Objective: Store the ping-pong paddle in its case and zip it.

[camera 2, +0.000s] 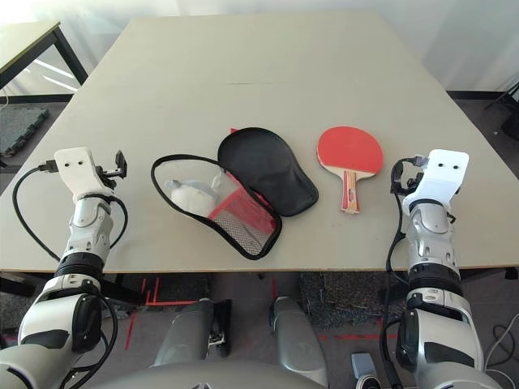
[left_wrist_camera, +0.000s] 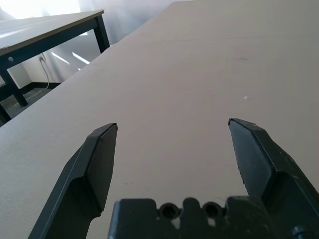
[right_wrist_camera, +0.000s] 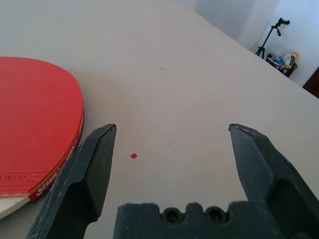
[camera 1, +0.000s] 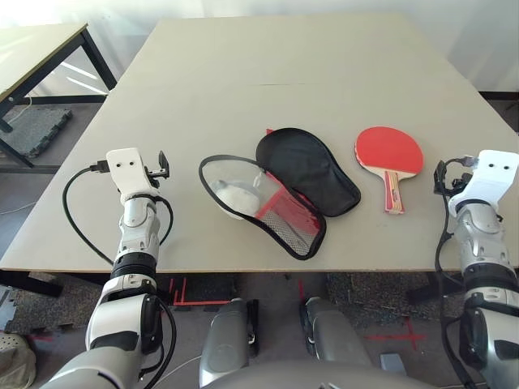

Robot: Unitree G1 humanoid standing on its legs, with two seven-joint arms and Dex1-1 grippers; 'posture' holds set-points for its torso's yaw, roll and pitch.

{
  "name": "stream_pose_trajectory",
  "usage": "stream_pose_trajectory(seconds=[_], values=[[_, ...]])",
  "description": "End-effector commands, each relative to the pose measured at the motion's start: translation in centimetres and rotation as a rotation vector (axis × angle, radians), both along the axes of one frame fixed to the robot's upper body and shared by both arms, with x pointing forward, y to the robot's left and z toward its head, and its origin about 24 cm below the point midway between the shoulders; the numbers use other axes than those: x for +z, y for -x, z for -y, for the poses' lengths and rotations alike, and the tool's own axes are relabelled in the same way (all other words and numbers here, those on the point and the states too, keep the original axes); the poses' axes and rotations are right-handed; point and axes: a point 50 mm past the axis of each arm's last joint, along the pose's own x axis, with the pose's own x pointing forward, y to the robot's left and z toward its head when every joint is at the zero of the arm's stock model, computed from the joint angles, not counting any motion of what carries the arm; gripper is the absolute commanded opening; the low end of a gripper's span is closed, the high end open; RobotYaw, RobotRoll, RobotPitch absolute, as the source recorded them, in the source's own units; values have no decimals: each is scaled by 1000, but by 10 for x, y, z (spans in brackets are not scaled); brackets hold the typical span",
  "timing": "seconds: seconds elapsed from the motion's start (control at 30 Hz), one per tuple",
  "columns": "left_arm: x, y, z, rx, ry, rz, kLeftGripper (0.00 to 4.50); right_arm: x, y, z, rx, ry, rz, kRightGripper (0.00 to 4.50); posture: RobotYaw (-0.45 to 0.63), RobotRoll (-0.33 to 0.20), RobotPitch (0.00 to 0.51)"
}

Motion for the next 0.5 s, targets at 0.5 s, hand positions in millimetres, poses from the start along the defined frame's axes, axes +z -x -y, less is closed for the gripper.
stream_pose_trajectory(seconds=[0.5], values=[[19, -12, 2, -100, -38, 40, 4500, 16, -4, -5, 5, -64, 30, 4479, -68, 0, 94]])
